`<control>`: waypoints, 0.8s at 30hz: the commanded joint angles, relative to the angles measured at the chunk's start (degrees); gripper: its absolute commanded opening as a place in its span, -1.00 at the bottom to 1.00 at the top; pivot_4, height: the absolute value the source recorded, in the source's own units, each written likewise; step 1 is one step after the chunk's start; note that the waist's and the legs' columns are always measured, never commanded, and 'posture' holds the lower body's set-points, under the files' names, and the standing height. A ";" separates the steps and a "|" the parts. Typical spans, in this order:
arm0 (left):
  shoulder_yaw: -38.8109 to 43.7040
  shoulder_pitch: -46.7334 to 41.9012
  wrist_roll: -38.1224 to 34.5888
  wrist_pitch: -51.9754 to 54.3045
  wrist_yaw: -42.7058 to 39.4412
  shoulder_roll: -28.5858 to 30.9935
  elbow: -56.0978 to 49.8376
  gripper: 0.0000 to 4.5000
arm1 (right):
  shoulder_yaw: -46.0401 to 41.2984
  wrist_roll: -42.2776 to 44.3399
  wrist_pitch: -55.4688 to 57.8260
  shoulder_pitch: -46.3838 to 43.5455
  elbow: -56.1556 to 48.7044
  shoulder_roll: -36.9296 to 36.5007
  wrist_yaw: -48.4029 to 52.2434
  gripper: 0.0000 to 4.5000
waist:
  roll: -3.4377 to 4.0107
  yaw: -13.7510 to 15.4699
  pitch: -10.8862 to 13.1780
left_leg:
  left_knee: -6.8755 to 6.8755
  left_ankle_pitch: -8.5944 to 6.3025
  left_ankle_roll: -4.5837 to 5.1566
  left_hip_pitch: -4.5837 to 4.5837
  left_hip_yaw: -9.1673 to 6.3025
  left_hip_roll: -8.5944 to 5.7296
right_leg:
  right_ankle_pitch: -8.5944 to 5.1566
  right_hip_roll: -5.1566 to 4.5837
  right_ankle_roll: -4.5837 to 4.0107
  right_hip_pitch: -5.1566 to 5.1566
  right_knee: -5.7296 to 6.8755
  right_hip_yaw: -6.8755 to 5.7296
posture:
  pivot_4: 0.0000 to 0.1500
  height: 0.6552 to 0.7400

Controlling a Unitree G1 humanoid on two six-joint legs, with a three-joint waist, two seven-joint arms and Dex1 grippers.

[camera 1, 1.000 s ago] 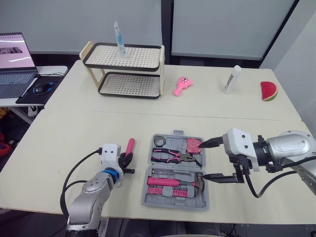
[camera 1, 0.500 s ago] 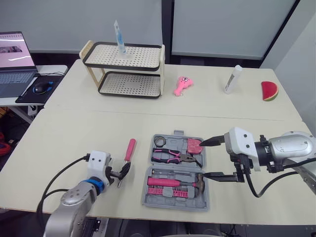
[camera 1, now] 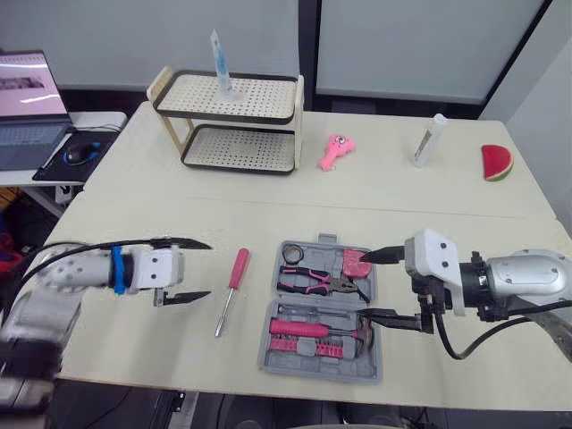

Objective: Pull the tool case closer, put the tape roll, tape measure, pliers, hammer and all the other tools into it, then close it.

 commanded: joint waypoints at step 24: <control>-37.17 -40.47 58.69 -39.92 36.49 -13.92 40.77 0.99 | 0.04 12.64 10.13 -3.49 -6.11 1.37 -10.43 1.00 | -0.06 -1.84 0.01 | 0.97 0.01 0.20 -0.05 -0.11 0.07 | 0.12 0.29 0.21 0.04 0.82 0.24 | 1.00 0.88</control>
